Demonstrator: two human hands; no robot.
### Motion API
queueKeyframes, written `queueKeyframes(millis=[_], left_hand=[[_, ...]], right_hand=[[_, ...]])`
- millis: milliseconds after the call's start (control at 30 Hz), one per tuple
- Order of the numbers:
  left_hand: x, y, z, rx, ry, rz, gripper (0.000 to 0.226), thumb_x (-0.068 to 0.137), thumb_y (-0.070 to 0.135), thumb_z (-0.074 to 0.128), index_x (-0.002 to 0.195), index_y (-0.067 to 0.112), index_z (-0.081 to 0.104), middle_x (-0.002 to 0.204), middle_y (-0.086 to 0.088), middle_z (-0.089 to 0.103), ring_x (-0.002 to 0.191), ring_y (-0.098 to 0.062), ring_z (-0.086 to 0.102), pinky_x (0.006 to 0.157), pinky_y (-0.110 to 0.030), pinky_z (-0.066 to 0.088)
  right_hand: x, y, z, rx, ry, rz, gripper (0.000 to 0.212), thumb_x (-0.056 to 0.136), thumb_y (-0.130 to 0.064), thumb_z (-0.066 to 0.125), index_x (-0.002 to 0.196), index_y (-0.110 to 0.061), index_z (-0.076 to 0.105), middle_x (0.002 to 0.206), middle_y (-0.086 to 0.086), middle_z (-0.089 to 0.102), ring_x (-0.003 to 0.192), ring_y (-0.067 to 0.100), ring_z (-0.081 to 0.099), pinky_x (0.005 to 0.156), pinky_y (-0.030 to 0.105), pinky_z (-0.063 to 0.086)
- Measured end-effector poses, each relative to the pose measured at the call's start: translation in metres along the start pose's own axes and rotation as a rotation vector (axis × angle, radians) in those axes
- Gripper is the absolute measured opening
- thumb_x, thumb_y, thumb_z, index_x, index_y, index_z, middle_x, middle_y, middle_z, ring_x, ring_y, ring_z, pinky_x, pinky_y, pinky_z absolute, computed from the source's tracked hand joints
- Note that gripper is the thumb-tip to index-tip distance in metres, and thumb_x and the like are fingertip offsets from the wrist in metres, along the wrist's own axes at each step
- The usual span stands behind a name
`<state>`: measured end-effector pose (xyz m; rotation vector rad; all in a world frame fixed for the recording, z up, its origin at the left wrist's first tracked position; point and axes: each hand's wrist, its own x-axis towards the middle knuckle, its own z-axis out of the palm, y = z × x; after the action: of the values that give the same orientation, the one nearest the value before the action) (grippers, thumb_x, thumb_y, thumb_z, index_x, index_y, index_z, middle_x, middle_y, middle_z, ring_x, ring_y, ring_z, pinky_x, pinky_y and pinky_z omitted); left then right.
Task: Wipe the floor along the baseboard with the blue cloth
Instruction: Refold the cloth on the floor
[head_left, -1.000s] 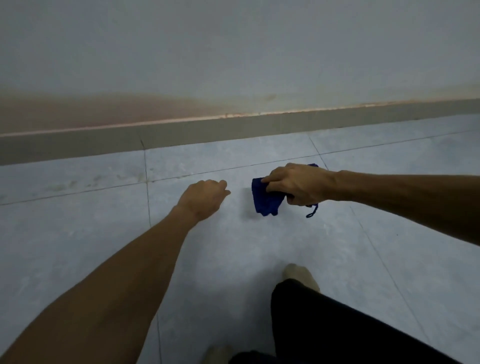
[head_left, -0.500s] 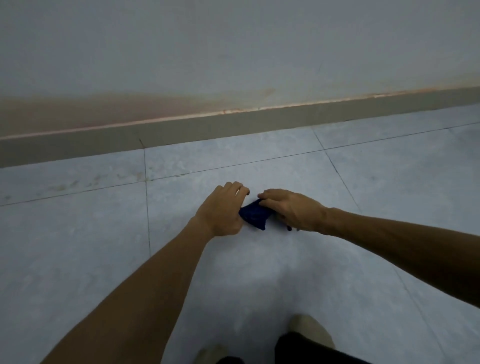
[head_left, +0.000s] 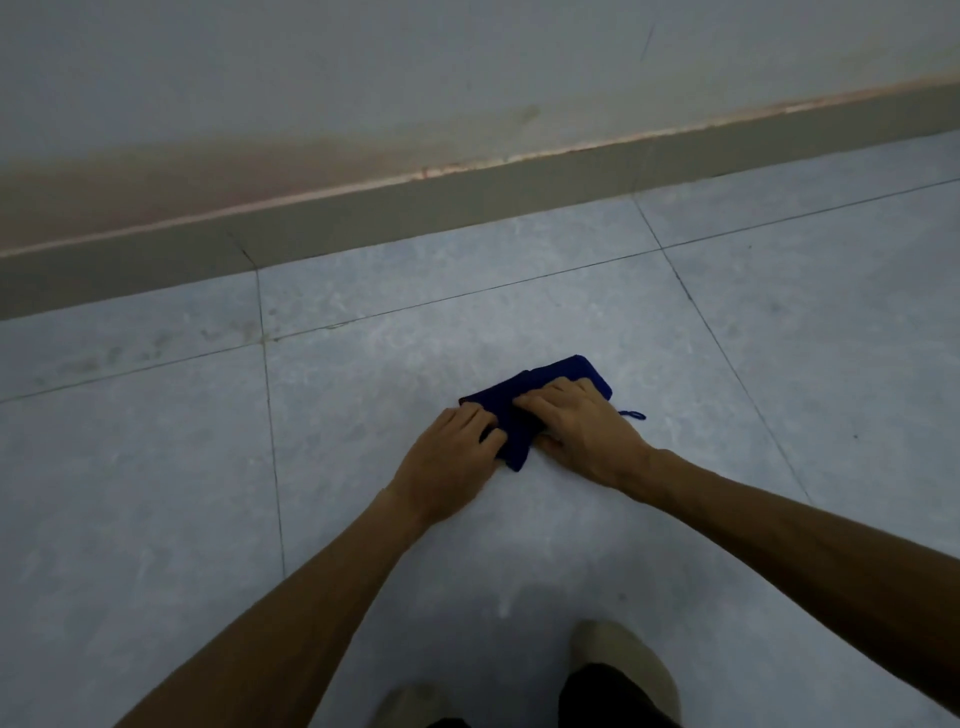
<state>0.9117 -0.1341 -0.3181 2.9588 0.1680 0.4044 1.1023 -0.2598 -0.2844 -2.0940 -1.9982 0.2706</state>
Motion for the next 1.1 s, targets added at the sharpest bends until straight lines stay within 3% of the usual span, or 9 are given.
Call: queueKeyframes(millis=[133, 233, 333, 400, 500, 633, 733, 933, 1100], left_hand=[[0.001, -0.003, -0.003, -0.046, 0.064, -0.059, 0.02, 0.094, 0.019, 0.052, 0.094, 0.011, 0.07, 0.09, -0.006, 0.071, 0.084, -0.023, 0.067, 0.079, -0.029, 0.049], [0.006, -0.001, -0.011, -0.088, 0.144, -0.127, 0.025, 0.094, 0.021, 0.05, 0.097, 0.007, 0.071, 0.085, -0.007, 0.073, 0.072, -0.022, 0.068, 0.071, -0.029, 0.055], [0.012, 0.001, -0.02, -0.099, 0.206, -0.205, 0.03, 0.094, 0.02, 0.047, 0.099, 0.004, 0.072, 0.082, -0.009, 0.073, 0.064, -0.021, 0.067, 0.063, -0.026, 0.055], [0.017, -0.003, -0.026, -0.111, 0.208, -0.253, 0.03, 0.096, 0.02, 0.045, 0.101, 0.005, 0.071, 0.083, -0.009, 0.073, 0.063, -0.021, 0.066, 0.061, -0.026, 0.053], [0.028, -0.009, -0.036, -0.162, 0.224, -0.301, 0.034, 0.098, 0.023, 0.041, 0.101, 0.004, 0.069, 0.083, -0.01, 0.072, 0.062, -0.022, 0.066, 0.059, -0.028, 0.055], [0.045, -0.019, -0.05, -0.202, 0.221, -0.33, 0.031, 0.099, 0.024, 0.042, 0.103, 0.004, 0.066, 0.083, -0.01, 0.071, 0.064, -0.022, 0.066, 0.06, -0.032, 0.06], [0.059, -0.028, -0.065, -0.229, 0.217, -0.391, 0.035, 0.101, 0.028, 0.037, 0.105, 0.006, 0.064, 0.087, -0.009, 0.071, 0.069, -0.023, 0.066, 0.062, -0.037, 0.061], [0.114, -0.054, -0.108, -0.239, 0.416, -0.371, 0.036, 0.102, 0.023, 0.036, 0.102, 0.002, 0.065, 0.085, -0.015, 0.07, 0.07, -0.029, 0.066, 0.065, -0.04, 0.059], [0.121, -0.059, -0.121, -0.202, 0.573, -0.385, 0.029, 0.101, 0.013, 0.041, 0.107, -0.002, 0.065, 0.089, -0.018, 0.07, 0.072, -0.029, 0.064, 0.066, -0.033, 0.054]], right_hand=[[0.007, 0.005, -0.004, 0.032, -0.023, -0.015, 0.057, 0.086, -0.038, 0.075, 0.134, -0.01, 0.062, 0.122, 0.009, 0.07, 0.109, 0.029, 0.064, 0.092, 0.042, 0.051], [0.013, 0.01, -0.009, 0.03, -0.026, -0.017, 0.069, 0.085, -0.063, 0.058, 0.135, -0.015, 0.061, 0.12, 0.006, 0.068, 0.105, 0.024, 0.061, 0.091, 0.038, 0.048], [0.019, 0.013, -0.013, -0.013, 0.015, -0.057, 0.072, 0.084, -0.069, 0.057, 0.132, -0.016, 0.062, 0.124, 0.004, 0.065, 0.109, 0.022, 0.058, 0.093, 0.039, 0.044], [0.026, 0.013, -0.015, 0.002, 0.017, -0.044, 0.062, 0.085, -0.058, 0.062, 0.13, -0.015, 0.062, 0.124, 0.004, 0.066, 0.11, 0.022, 0.06, 0.096, 0.043, 0.046], [0.038, 0.016, -0.02, 0.014, -0.016, -0.007, 0.037, 0.083, -0.024, 0.065, 0.119, -0.013, 0.064, 0.103, 0.006, 0.071, 0.088, 0.025, 0.066, 0.086, 0.045, 0.052], [0.05, 0.021, -0.041, 0.022, -0.098, 0.054, 0.016, 0.086, -0.013, 0.065, 0.102, -0.01, 0.064, 0.088, 0.008, 0.069, 0.07, 0.023, 0.061, 0.066, 0.044, 0.057], [0.061, 0.024, -0.064, 0.005, -0.077, 0.092, 0.013, 0.089, -0.015, 0.063, 0.102, -0.013, 0.06, 0.09, 0.007, 0.067, 0.073, 0.024, 0.061, 0.065, 0.042, 0.055], [0.101, 0.03, -0.12, -0.112, 0.066, 0.156, 0.014, 0.09, -0.005, 0.058, 0.102, -0.012, 0.06, 0.086, 0.008, 0.065, 0.071, 0.027, 0.057, 0.06, 0.033, 0.043], [0.106, 0.03, -0.144, -0.094, 0.262, 0.155, 0.028, 0.089, 0.005, 0.058, 0.112, -0.009, 0.067, 0.091, 0.012, 0.071, 0.074, 0.029, 0.062, 0.066, 0.038, 0.052]])
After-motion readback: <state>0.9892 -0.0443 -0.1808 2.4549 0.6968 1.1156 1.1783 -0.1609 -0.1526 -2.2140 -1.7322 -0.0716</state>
